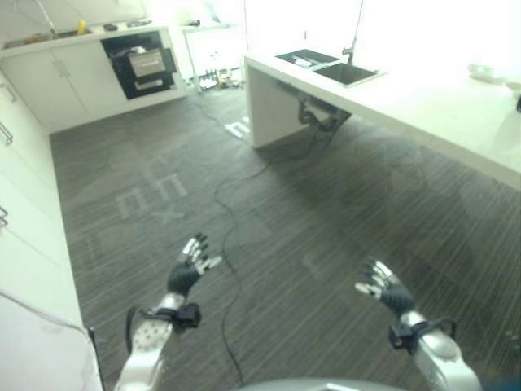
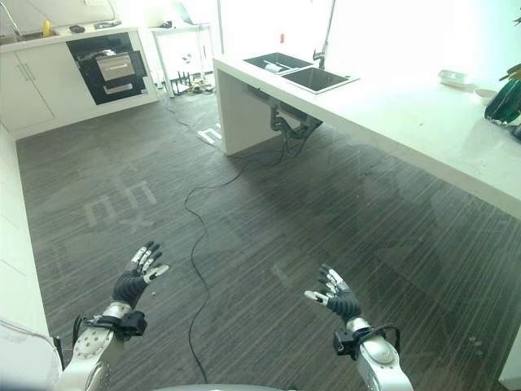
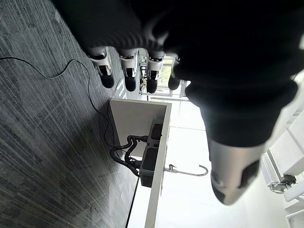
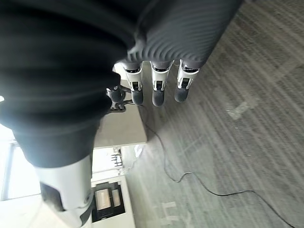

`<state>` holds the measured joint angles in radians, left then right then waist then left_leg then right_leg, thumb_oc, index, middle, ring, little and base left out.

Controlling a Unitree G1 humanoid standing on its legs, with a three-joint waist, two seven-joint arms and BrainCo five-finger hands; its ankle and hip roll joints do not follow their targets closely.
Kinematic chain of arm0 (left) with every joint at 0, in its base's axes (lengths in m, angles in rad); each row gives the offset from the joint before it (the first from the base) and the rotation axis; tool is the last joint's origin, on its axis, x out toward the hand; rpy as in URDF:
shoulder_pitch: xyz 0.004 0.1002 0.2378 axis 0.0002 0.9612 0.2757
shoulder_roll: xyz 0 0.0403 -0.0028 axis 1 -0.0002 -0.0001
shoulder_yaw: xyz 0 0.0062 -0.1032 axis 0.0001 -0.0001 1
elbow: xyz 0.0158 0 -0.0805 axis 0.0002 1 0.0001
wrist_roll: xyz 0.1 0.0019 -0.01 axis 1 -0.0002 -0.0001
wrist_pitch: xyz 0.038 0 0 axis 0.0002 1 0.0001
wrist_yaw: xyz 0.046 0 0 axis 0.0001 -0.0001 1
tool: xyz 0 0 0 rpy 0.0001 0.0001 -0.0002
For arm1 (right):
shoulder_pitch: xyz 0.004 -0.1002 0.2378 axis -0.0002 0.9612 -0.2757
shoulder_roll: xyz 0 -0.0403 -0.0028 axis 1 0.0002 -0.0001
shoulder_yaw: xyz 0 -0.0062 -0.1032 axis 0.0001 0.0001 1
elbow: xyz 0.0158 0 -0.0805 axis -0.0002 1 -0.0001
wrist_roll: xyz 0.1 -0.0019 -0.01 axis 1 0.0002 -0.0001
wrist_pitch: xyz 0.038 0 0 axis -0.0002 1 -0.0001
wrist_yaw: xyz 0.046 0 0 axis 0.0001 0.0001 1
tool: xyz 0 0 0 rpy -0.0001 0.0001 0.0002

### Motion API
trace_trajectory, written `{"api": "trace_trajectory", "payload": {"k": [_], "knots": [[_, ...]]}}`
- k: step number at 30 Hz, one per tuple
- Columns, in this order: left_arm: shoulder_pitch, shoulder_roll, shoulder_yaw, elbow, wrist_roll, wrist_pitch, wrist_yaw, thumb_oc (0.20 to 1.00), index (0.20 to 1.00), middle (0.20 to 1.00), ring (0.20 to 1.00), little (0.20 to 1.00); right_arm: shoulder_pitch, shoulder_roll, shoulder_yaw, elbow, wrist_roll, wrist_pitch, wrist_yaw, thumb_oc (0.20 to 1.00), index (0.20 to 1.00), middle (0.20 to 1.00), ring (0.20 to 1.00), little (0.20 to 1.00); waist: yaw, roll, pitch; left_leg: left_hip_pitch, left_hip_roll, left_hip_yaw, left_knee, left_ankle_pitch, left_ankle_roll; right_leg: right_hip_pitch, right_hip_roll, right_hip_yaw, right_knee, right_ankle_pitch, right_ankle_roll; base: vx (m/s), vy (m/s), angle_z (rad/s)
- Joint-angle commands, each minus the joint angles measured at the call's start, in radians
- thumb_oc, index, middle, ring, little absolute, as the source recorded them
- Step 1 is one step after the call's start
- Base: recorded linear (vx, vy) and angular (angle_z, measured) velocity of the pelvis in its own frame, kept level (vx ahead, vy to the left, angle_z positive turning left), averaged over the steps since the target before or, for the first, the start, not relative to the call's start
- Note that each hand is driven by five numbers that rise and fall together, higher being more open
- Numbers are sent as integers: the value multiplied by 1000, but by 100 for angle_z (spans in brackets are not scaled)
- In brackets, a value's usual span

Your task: Place the dishes in the dishwasher.

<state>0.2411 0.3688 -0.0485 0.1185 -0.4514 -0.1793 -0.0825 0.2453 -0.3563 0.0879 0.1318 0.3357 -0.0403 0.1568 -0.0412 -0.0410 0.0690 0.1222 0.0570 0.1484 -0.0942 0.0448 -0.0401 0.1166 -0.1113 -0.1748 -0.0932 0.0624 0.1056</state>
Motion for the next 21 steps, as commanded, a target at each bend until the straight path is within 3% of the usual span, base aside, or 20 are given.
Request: {"api": "trace_trajectory", "payload": {"k": [1,13,21], "knots": [[-71,41,5,-34,-11,-68,-17,1000,1000,1000,1000,1000,-80,-22,-40,-92,42,-78,0,1000,1000,1000,1000,1000,0,14,38,33,-3,31,7,-67,7,30,26,-35,6,-25,10,6,-40,0],[-28,25,47,-72,-90,-70,-51,1000,1000,1000,1000,1000,-67,-58,-61,-168,18,-65,38,1000,1000,1000,1000,1000,9,18,36,39,28,23,7,-54,-20,39,59,-32,6,-48,-13,25,-106,0],[-31,21,34,-75,-84,-69,-59,1000,1000,1000,1000,1000,-75,-68,-82,-166,19,-63,19,1000,1000,1000,1000,1000,13,31,36,22,45,17,7,-37,-37,40,53,-58,6,-55,-14,-5,5,1]]}}
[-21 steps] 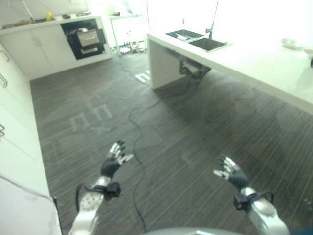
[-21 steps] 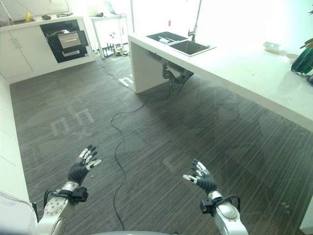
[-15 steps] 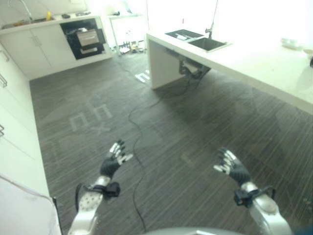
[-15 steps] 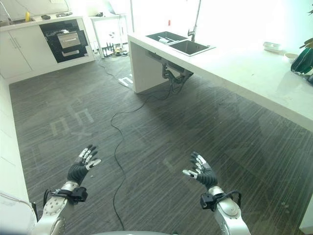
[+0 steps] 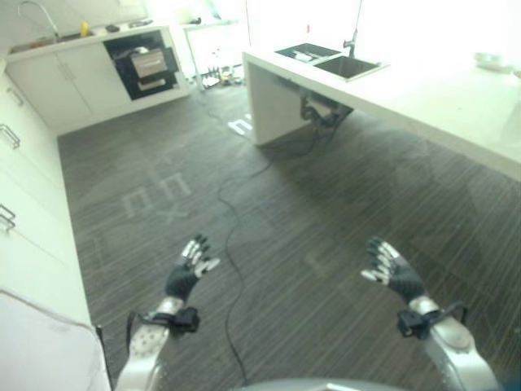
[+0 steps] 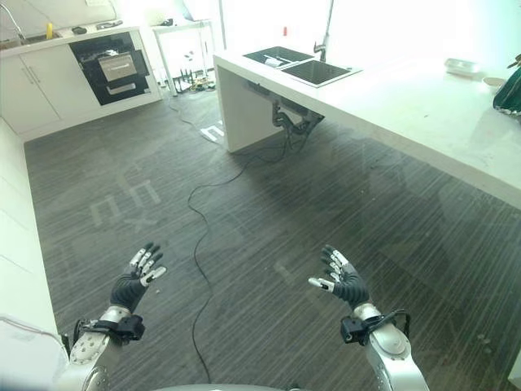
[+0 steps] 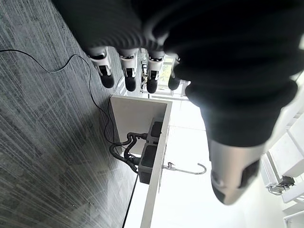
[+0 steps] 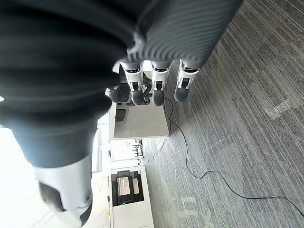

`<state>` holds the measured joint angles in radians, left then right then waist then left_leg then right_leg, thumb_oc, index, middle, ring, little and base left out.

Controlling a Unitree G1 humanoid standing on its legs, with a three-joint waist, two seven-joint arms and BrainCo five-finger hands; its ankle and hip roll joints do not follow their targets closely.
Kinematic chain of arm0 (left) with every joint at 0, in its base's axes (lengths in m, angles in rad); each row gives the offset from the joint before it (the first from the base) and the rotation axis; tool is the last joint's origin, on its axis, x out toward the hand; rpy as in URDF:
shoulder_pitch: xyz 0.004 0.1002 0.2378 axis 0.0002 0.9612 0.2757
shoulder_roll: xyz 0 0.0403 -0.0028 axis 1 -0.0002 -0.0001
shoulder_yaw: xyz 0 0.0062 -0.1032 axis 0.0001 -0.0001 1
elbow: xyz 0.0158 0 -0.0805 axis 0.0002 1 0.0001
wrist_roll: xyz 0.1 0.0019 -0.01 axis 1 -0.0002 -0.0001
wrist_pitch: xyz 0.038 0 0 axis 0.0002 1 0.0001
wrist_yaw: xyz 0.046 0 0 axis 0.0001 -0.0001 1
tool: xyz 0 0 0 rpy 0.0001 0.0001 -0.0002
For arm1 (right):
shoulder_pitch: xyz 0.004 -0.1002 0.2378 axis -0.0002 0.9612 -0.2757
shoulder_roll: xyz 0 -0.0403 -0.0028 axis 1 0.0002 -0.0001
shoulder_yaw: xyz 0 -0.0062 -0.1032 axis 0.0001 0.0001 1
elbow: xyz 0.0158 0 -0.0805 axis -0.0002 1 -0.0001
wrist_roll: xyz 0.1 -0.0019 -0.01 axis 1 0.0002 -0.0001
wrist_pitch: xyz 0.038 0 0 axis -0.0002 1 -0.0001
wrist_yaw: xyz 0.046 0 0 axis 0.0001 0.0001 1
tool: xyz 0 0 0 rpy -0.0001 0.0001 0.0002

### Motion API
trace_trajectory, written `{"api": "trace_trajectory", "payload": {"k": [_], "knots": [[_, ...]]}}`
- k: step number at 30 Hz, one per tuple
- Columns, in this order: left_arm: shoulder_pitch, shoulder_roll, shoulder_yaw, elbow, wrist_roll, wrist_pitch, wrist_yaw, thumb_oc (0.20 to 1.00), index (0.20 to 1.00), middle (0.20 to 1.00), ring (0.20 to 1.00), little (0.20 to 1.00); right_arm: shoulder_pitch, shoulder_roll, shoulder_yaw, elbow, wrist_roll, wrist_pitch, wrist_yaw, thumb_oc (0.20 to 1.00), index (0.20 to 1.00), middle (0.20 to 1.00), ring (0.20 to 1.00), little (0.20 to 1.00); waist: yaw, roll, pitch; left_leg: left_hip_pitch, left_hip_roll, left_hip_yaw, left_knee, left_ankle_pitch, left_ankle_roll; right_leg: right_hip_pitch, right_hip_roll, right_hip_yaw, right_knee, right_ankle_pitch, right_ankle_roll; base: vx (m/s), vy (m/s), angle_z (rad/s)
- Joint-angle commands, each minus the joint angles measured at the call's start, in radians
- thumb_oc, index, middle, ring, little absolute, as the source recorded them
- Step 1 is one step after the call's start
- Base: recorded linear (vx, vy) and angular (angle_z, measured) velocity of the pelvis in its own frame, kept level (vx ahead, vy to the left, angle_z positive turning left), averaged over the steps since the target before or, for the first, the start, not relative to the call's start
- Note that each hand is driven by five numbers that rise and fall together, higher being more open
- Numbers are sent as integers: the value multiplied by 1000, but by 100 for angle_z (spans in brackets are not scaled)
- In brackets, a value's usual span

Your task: Place the dishes in the dishwasher.

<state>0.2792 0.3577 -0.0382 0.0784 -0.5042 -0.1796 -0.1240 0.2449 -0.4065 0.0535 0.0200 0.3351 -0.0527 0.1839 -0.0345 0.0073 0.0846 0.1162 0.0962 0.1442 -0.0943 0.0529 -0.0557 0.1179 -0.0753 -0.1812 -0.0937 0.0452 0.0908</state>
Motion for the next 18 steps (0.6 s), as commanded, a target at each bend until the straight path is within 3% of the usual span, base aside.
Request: {"api": "trace_trajectory", "payload": {"k": [1,8,13,18], "knots": [[-73,33,22,-36,-32,-69,-16,1000,1000,1000,1000,1000,-72,-17,-49,-54,19,-52,-12,1000,1000,1000,1000,1000,8,-16,19,26,5,20,7,-45,-22,38,14,-56,6,-37,3,-19,57,6],[-86,40,26,-33,-35,-73,-24,1000,1000,1000,1000,1000,-64,-10,-58,-63,17,-61,-29,1000,1000,1000,1000,1000,12,-19,15,25,-10,3,7,-53,-13,39,3,-67,6,-34,9,-13,55,10],[-97,45,31,-30,-29,-65,-29,1000,1000,1000,1000,1000,-48,-1,-67,-63,10,-82,-34,1000,1000,1000,1000,1000,-6,-24,13,28,-12,35,7,-56,-8,37,4,-66,6,-29,12,4,-11,0],[-84,43,51,-32,-41,-61,-17,1000,1000,1000,1000,1000,-46,-9,-78,-92,10,-78,-8,1000,1000,1000,1000,1000,-19,-22,26,59,-13,44,7,-64,-9,37,23,-30,6,-29,-1,50,-106,1]]}}
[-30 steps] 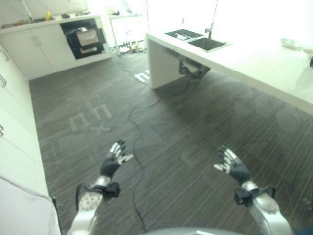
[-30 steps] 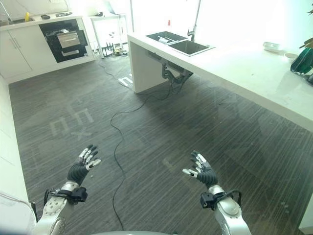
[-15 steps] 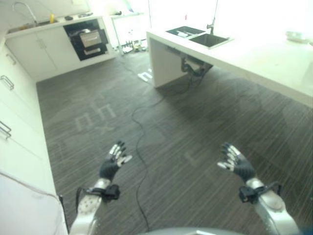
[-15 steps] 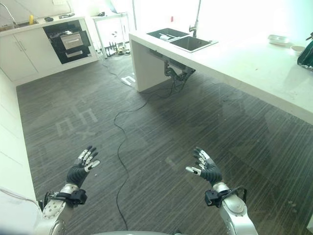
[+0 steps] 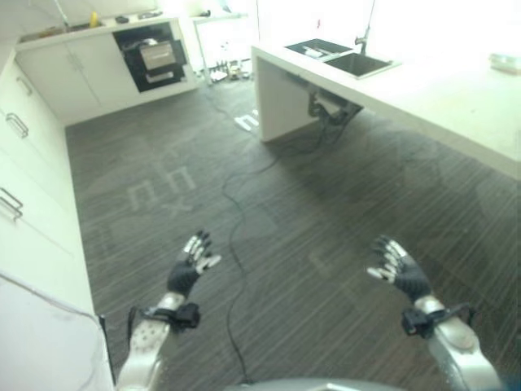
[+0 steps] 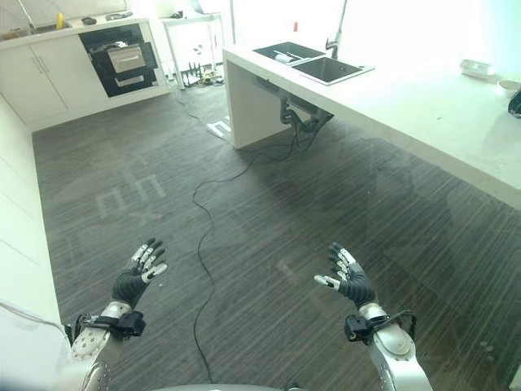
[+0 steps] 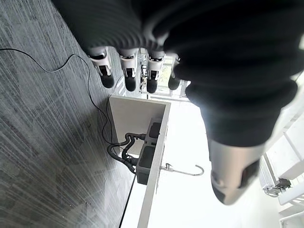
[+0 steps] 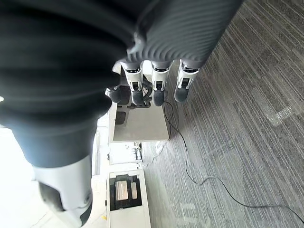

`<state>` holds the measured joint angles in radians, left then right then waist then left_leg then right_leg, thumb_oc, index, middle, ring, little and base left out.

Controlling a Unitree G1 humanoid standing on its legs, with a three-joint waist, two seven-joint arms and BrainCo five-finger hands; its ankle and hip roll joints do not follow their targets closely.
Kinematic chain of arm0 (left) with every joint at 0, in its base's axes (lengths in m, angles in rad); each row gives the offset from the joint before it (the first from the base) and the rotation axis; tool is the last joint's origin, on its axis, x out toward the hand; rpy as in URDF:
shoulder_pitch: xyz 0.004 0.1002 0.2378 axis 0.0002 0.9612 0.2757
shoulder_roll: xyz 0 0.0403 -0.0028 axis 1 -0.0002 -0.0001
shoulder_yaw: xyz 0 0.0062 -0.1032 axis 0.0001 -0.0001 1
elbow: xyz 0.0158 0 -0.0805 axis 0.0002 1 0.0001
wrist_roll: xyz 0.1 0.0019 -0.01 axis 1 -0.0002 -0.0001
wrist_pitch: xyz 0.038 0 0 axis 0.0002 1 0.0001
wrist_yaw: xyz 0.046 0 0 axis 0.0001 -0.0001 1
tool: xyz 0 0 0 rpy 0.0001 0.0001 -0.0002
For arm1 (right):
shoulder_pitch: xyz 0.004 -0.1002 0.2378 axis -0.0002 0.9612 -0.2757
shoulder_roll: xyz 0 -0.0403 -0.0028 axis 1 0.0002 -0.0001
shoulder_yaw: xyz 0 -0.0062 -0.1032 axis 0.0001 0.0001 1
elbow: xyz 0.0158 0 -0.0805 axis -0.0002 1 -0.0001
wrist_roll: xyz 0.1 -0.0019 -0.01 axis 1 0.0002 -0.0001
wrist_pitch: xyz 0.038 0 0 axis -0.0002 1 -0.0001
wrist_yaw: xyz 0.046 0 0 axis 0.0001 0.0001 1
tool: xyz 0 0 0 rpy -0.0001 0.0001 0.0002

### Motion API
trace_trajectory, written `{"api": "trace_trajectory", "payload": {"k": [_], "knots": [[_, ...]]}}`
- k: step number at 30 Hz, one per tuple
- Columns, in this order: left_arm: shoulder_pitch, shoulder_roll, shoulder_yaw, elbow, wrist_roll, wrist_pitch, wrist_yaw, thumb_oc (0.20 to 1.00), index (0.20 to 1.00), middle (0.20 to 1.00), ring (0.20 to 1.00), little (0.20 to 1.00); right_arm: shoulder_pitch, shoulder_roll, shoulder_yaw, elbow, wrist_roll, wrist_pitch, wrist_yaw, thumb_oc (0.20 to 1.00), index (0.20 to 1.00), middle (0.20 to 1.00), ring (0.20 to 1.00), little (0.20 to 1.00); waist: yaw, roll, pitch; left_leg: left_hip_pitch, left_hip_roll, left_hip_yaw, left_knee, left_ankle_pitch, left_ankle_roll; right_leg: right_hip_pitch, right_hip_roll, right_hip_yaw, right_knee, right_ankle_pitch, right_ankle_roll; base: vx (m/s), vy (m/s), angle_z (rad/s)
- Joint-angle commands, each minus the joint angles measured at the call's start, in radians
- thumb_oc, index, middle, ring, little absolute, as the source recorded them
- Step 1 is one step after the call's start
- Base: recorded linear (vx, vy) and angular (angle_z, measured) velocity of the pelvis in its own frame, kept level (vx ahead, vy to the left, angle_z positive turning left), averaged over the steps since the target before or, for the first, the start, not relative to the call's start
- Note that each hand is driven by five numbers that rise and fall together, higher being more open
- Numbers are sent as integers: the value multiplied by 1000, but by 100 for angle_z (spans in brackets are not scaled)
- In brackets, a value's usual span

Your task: Place the dishes in the dishwasher.

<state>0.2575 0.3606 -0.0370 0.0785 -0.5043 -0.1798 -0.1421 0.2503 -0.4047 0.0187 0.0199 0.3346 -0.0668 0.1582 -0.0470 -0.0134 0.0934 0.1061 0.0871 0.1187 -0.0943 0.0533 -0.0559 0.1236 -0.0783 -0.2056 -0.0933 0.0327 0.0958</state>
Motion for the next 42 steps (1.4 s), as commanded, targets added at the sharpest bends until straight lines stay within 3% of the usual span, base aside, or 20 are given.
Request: {"api": "trace_trajectory", "payload": {"k": [1,4,6,8,10,11,13,15,19,21,23,25,28,29,31,33,35,36,39,42], "knots": [[-56,36,51,-34,-45,-62,5,1000,1000,1000,1000,1000,-59,-17,-40,-96,2,-64,26,1000,1000,1000,1000,1000,-2,-2,27,75,-3,69,18,-50,-18,35,29,2,6,-15,-14,73,-190,-8],[-60,29,39,-32,-45,-78,8,1000,1000,1000,1000,1000,-94,-43,-20,-118,15,-65,37,1000,1000,1000,1000,1000,10,-31,86,-87,30,62,372,36,-47,54,28,14,6,0,-55,42,-196,-24],[-59,16,38,-15,-38,-93,19,1000,1000,1000,1000,1000,-110,-47,-11,-104,-1,-73,60,1000,1000,1000,1000,1000,10,-31,115,-166,49,75,447,53,-41,69,36,33,17,-9,-67,162,-10,-9],[-44,12,34,-17,-50,-96,20,1000,1000,1000,1000,1000,-113,-51,-7,-104,-22,-61,64,1000,1000,1000,1000,1000,17,-9,121,-163,71,135,238,84,-48,96,44,37,8,-33,-45,368,244,-4],[-21,9,39,-35,-56,-90,22,1000,1000,1000,1000,1000,-101,-59,-12,-105,-27,-52,81,1000,1000,1000,1000,1000,33,14,119,-160,86,148,46,173,-70,132,47,42,6,-58,-26,501,345,14],[5,6,40,-38,-56,-103,27,1000,1000,1000,1000,1000,-85,-65,-16,-103,-35,-56,101,1000,1000,1000,1000,1000,56,22,122,-200,94,88,7,218,-83,173,52,69,6,-83,-28,396,234,15],[23,1,44,-28,-66,-120,25,1000,1000,1000,1000,1000,-80,-79,-13,-95,-34,-61,110,1000,1000,1000,1000,1000,64,19,122,-217,93,73,7,205,-79,202,52,89,6,-110,-33,499,370,-21],[28,8,51,-25,-67,-121,20,1000,1000,1000,1000,1000,-65,-79,-18,-98,-11,-54,118,1000,1000,1000,1000,1000,67,10,102,-208,90,122,7,170,-64,240,22,78,6,-129,-9,508,444,-45],[6,35,75,-33,-57,-105,-16,1000,1000,1000,1000,1000,-59,-40,-18,-112,10,-31,99,1000,1000,1000,1000,1000,104,-18,63,-182,32,112,7,108,-6,260,-38,45,62,-140,48,278,259,-21],[-9,43,83,-37,-49,-90,-32,1000,1000,1000,1000,1000,-64,-18,-15,-115,-4,-29,81,1000,1000,1000,1000,1000,115,-35,48,-173,-4,95,7,88,24,221,-75,31,168,-95,82,242,280,-18],[-21,51,83,-39,-35,-80,-48,1000,1000,1000,1000,1000,-64,1,-18,-119,-6,-24,72,1000,1000,1000,1000,1000,119,-42,36,-154,-41,62,7,67,53,150,-115,37,350,0,101,239,311,23],[-37,51,78,-36,-27,-73,-46,1000,1000,1000,1000,1000,-60,13,-18,-110,-9,-28,74,1000,1000,1000,1000,1000,116,-26,35,-121,-66,21,7,41,78,58,-149,54,569,98,99,240,320,39],[-44,47,78,-47,-19,-60,-26,1000,1000,1000,1000,1000,-60,17,9,-95,-24,-36,77,1000,1000,1000,1000,1000,88,12,55,-53,-69,-8,7,10,94,-130,-117,62,756,101,66,292,230,21],[-56,49,69,-53,-25,-51,-22,1000,1000,1000,1000,1000,-52,6,20,-91,-13,-42,65,1000,1000,1000,1000,1000,66,-1,69,-27,-92,-34,7,7,92,-182,-34,22,616,19,30,487,-46,7],[-49,61,69,-62,-68,-30,-62,1000,1000,1000,1000,1000,-2,-17,-12,-89,18,-56,76,1000,1000,1000,1000,1000,7,-40,98,44,-119,-69,7,-47,79,-220,-6,-6,280,76,48,651,-218,75],[-30,57,64,-73,-64,-33,-90,1000,1000,1000,1000,1000,34,-27,-30,-89,41,-74,76,1000,1000,1000,1000,1000,-32,-46,110,94,-116,-105,7,-87,73,-273,-19,46,148,161,71,530,-277,79],[-23,57,47,-74,-48,-51,-98,1000,1000,1000,1000,1000,32,-25,-29,-78,48,-80,67,1000,1000,1000,1000,1000,-48,-42,115,131,-106,-115,7,-124,75,-295,-27,49,118,180,73,452,-291,90],[-30,56,27,-57,-44,-73,-86,1000,1000,1000,1000,1000,21,-29,-20,-63,55,-76,51,1000,1000,1000,1000,1000,-55,-44,108,150,-109,-123,7,-138,71,-270,-16,47,29,191,74,459,-323,80],[-36,46,28,-61,-120,-38,-52,1000,1000,1000,1000,1000,10,-36,-26,-70,24,-41,-8,1000,1000,1000,1000,1000,-67,-41,66,203,-109,-113,7,-183,71,-234,-7,43,28,204,59,360,-311,15],[-24,31,21,-67,-113,-19,-82,1000,1000,1000,1000,1000,19,-45,-58,-84,49,-40,-16,1000,1000,1000,1000,1000,-86,-22,33,235,-83,-92,43,-160,39,-208,24,45,27,173,20,267,-240,-2]]}}
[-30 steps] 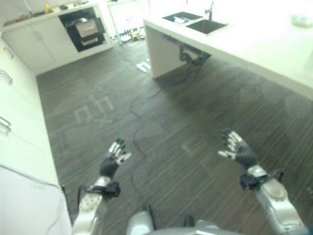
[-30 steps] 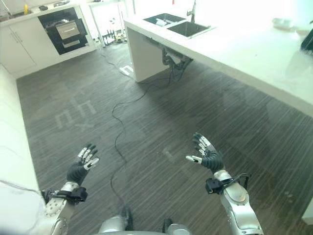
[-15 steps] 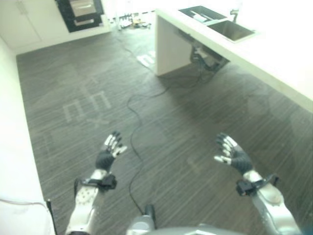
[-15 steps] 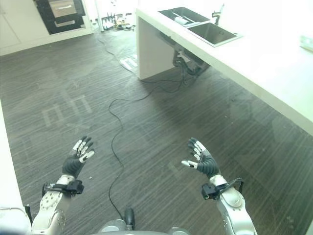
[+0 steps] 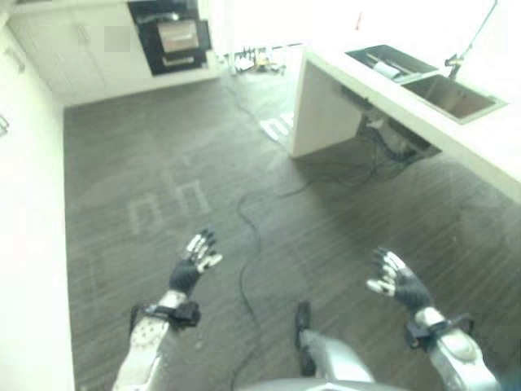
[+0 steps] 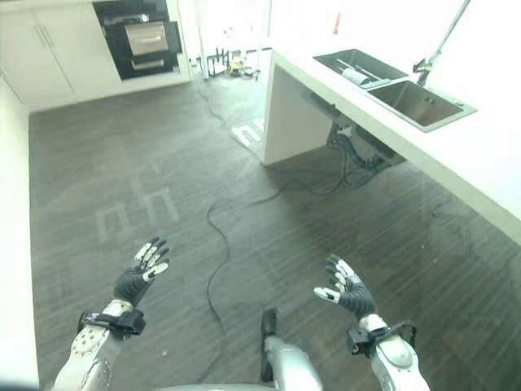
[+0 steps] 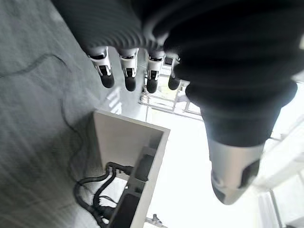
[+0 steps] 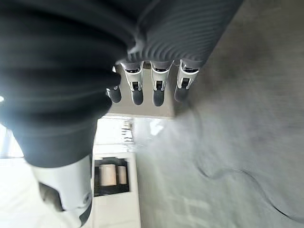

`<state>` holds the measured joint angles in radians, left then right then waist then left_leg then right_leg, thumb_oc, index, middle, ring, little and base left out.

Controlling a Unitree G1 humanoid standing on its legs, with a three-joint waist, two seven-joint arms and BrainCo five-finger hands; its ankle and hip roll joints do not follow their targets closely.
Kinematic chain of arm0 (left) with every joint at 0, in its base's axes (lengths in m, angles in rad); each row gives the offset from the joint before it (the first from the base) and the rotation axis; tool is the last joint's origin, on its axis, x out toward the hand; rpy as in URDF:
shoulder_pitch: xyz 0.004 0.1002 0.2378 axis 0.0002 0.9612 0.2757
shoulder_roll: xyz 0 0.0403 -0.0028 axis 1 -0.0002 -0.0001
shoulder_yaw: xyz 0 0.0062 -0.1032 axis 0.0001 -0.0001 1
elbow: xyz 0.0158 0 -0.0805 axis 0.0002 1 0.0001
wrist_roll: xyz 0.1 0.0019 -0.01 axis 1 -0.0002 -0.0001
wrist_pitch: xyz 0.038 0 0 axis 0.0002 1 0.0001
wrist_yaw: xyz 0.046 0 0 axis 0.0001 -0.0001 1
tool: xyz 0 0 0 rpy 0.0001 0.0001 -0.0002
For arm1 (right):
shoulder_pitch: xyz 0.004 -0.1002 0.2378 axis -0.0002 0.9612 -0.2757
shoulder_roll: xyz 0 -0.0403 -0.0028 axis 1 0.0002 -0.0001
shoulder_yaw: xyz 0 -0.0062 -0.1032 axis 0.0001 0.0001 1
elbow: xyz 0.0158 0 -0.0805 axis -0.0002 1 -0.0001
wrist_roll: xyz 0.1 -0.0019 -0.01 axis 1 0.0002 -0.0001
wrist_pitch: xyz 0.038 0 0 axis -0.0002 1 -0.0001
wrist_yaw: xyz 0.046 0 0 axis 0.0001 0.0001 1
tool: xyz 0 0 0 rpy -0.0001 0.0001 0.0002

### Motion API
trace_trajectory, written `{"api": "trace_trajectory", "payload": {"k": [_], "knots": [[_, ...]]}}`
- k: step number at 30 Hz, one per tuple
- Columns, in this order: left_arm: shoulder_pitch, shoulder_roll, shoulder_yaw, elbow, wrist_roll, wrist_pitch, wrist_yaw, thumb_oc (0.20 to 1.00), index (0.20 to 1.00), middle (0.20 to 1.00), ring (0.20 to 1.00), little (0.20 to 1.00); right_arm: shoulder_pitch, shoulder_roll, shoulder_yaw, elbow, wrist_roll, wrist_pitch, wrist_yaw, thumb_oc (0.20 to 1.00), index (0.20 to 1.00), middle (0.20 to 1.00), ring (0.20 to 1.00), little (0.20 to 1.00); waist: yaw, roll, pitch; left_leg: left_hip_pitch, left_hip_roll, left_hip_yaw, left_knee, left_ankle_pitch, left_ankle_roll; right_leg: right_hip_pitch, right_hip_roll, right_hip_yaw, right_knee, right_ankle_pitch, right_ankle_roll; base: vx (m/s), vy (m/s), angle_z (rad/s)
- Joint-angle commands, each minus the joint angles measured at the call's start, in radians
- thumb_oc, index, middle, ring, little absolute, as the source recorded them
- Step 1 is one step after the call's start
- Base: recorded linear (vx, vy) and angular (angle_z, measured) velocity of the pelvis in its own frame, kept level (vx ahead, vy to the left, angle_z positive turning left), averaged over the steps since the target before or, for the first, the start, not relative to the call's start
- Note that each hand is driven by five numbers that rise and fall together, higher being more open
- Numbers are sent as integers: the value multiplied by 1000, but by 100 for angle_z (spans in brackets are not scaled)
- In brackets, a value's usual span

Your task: Place the dishes in the dishwasher.

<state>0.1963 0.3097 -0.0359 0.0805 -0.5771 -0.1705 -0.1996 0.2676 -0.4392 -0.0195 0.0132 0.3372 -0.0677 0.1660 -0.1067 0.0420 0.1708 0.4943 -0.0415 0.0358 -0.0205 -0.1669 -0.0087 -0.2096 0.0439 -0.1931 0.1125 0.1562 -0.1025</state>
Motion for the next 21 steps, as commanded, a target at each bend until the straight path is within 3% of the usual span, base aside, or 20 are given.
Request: {"api": "trace_trajectory", "payload": {"k": [1,2,4,7,9,11,14,16,19,21], "knots": [[38,79,8,-70,-34,-32,-20,1000,1000,1000,1000,1000,1,-16,-30,-74,43,-41,-18,1000,1000,1000,1000,1000,-31,-67,-48,-171,65,5,39,112,-32,140,-85,29,-181,36,204,207,-235,-43],[42,71,1,-73,-76,-35,-22,1000,1000,1000,1000,1000,-2,-33,-49,-72,52,-45,3,1000,1000,1000,1000,1000,-31,-64,-48,-246,101,26,228,235,-82,180,-77,30,-188,9,178,196,-244,-27],[48,54,8,-81,-123,-22,-28,1000,1000,1000,1000,1000,-13,-36,-65,-71,97,-44,26,1000,1000,1000,1000,1000,-20,-85,-35,-361,123,63,459,315,-115,229,-87,35,-189,-19,149,199,-258,-36],[62,38,13,-97,-119,-35,-57,1000,1000,1000,1000,1000,-29,-30,-83,-72,138,-54,46,1000,1000,1000,1000,1000,17,-113,2,-572,134,57,657,328,-103,298,-96,46,-187,-50,122,162,-161,-32],[67,39,18,-103,-129,-51,-57,1000,1000,1000,1000,1000,-47,-32,-84,-74,155,-61,56,1000,1000,1000,1000,1000,36,-112,19,-594,136,77,590,290,-83,325,-88,53,-193,-65,129,188,-17,-59],[90,40,48,-138,-167,-66,-62,1000,1000,1000,1000,1000,-59,-31,-91,-104,170,-53,93,1000,1000,1000,1000,1000,54,-97,22,-564,137,131,352,274,-68,352,-68,74,-200,-95,147,337,145,-37],[110,35,73,-167,-191,-115,-54,1000,1000,1000,1000,1000,-64,-25,-82,-143,145,-46,135,1000,1000,1000,1000,1000,92,-65,13,-547,149,87,-44,349,-86,394,-41,139,-200,-146,167,436,293,-20],[110,26,93,-185,-201,-157,-57,1000,1000,1000,1000,1000,-68,-31,-72,-163,127,-52,164,1000,1000,1000,1000,1000,122,-64,15,-624,166,48,-67,368,-105,451,-35,161,-200,-186,163,352,231,-50],[90,30,101,-197,-170,-198,-68,1000,1000,1000,1000,1000,-82,-56,-60,-188,131,-60,175,1000,1000,1000,1000,1000,132,-72,8,-640,181,93,-67,358,-106,491,-55,144,-200,-222,170,241,228,-41],[66,48,105,-212,-166,-193,-48,1000,1000,1000,1000,1000,-79,-69,-72,-224,143,-49,191,1000,1000,1000,1000,1000,131,-72,0,-614,171,106,-67,353,-95,518,-75,142,-200,-235,184,251,289,-34]]}}
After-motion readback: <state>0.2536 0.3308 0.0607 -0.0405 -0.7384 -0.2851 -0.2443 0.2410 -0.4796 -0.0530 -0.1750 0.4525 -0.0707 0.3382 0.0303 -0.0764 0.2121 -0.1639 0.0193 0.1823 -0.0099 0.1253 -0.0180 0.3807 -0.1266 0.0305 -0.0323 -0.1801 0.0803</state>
